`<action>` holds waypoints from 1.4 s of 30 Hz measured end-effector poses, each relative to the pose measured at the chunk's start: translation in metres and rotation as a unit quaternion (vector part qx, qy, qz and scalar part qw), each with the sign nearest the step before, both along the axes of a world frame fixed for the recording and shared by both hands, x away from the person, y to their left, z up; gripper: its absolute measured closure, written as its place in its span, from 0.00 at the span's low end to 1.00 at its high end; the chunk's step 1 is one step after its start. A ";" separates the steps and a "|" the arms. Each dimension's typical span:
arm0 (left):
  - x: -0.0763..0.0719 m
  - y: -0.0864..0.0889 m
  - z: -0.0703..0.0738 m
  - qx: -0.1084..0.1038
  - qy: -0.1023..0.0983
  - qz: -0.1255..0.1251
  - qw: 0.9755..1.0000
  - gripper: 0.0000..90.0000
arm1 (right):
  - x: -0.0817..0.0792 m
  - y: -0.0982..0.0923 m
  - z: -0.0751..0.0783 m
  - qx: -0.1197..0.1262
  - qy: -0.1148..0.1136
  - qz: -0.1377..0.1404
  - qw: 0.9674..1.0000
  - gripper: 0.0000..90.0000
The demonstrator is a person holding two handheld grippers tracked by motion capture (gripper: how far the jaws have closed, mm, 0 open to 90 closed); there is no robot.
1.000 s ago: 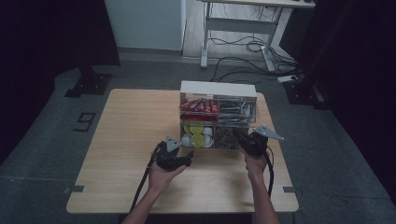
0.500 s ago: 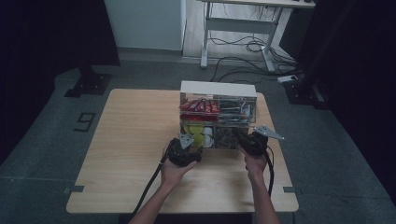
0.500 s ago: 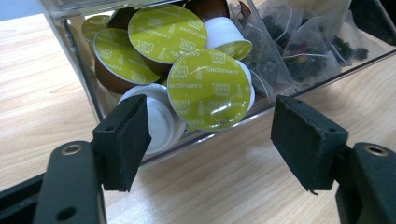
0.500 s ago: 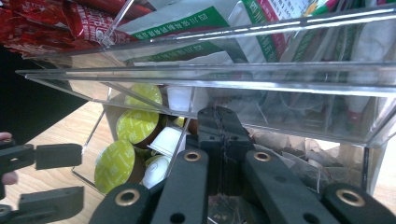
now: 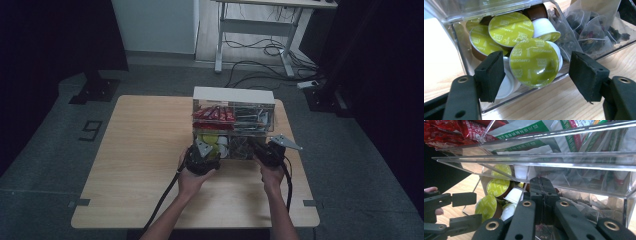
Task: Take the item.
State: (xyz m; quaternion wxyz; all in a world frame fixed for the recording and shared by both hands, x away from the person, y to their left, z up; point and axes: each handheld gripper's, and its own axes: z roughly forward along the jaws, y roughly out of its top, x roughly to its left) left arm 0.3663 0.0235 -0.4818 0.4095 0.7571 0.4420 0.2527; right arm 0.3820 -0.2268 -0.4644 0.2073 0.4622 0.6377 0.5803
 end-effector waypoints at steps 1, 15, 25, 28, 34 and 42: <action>0.002 -0.002 -0.001 0.001 0.003 0.001 1.000 0.32 | 0.000 0.000 0.000 0.000 0.000 0.000 1.000 0.99; 0.008 -0.009 -0.010 0.020 0.002 0.008 1.000 0.42 | -0.001 -0.002 0.001 0.008 0.000 0.005 1.000 0.99; 0.006 -0.008 -0.008 0.024 -0.001 0.009 1.000 0.43 | -0.002 -0.005 0.002 0.012 0.000 0.005 1.000 0.99; 0.005 -0.007 -0.007 0.013 -0.005 0.010 1.000 0.43 | -0.002 -0.006 0.002 0.015 0.000 0.006 1.000 0.99; -0.003 -0.001 0.005 -0.001 -0.021 0.003 1.000 0.43 | -0.002 -0.006 0.002 0.014 0.000 0.005 1.000 0.99; -0.020 0.013 0.020 -0.016 -0.033 -0.001 0.999 0.43 | -0.002 -0.006 0.002 0.015 0.000 0.005 1.000 0.99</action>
